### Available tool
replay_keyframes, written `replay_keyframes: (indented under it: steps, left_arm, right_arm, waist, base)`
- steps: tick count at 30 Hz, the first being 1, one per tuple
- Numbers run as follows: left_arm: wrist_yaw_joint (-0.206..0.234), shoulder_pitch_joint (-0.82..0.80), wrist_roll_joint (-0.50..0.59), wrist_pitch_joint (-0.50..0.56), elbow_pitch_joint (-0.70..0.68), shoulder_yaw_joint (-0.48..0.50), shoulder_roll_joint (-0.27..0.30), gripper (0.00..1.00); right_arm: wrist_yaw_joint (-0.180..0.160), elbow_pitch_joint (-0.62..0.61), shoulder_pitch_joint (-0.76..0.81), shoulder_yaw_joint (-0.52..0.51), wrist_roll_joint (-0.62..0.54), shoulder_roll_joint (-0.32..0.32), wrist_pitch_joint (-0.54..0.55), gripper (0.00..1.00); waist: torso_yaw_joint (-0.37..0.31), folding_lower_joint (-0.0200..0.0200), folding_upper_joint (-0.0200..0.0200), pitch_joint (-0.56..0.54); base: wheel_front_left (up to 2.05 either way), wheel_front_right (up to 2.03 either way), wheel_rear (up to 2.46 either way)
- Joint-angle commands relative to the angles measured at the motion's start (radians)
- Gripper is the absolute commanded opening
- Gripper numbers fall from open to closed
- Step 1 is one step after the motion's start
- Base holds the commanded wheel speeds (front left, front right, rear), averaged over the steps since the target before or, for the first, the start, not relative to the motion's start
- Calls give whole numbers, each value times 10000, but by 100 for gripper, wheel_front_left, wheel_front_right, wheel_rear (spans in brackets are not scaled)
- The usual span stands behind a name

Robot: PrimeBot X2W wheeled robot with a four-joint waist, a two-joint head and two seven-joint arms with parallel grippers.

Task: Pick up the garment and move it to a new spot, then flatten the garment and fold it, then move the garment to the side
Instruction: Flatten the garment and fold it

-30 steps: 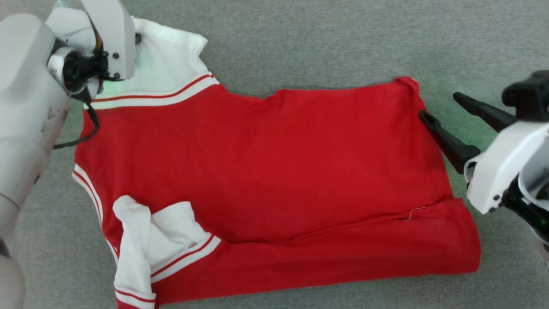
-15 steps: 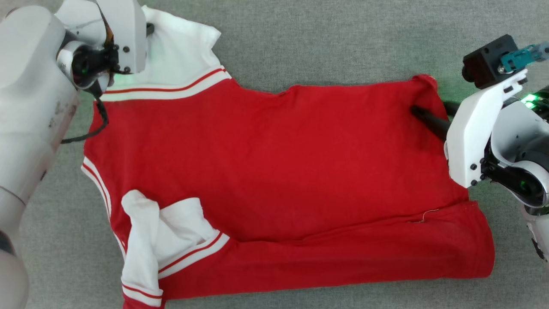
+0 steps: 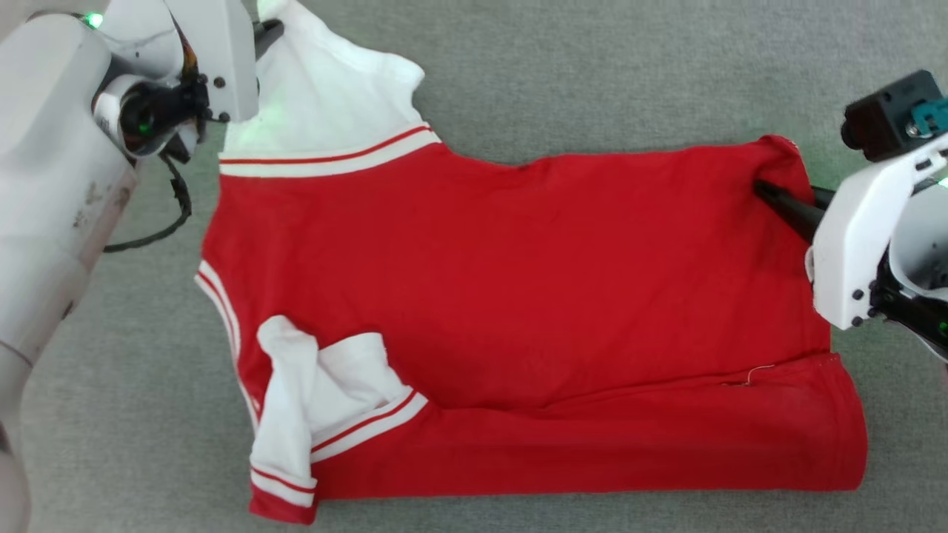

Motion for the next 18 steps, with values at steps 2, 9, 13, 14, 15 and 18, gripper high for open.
replay_keyframes:
  steps: [2,9,13,14,15,18]
  left_arm:
    - [-17,206,-104,-170,-333,-12,192,0]
    - [-8,696,-252,-489,-1449,-178,773,0]
    - [-8,1127,-303,-538,-2160,-296,1202,0]
    - [-8,1246,-272,-543,-2331,-344,1322,0]
    - [6,1370,-263,-556,-2549,-372,1442,0]
    - [265,1806,-303,-517,-3309,-471,1835,0]
  right_arm:
    - [-11,-71,279,-73,103,-215,-308,0]
    - [-11,-271,1093,-162,263,-695,-1038,0]
    - [-11,-445,1725,-215,381,-972,-1368,0]
    - [-11,-510,1881,-246,382,-1033,-1438,0]
    - [-11,-569,2044,-316,423,-1080,-1505,0]
    - [-11,-755,2587,-516,473,-1218,-1642,0]
  waist:
    - [336,0,0,-377]
    - [772,0,0,-1073]
    - [955,0,0,-1490]
    - [999,0,0,-1586]
    - [1044,0,0,-1676]
    - [1134,0,0,-1928]
  base:
    - [0,0,0]
    - [0,0,0]
    - [0,0,0]
    - [0,0,0]
    - [0,0,0]
    - [0,0,0]
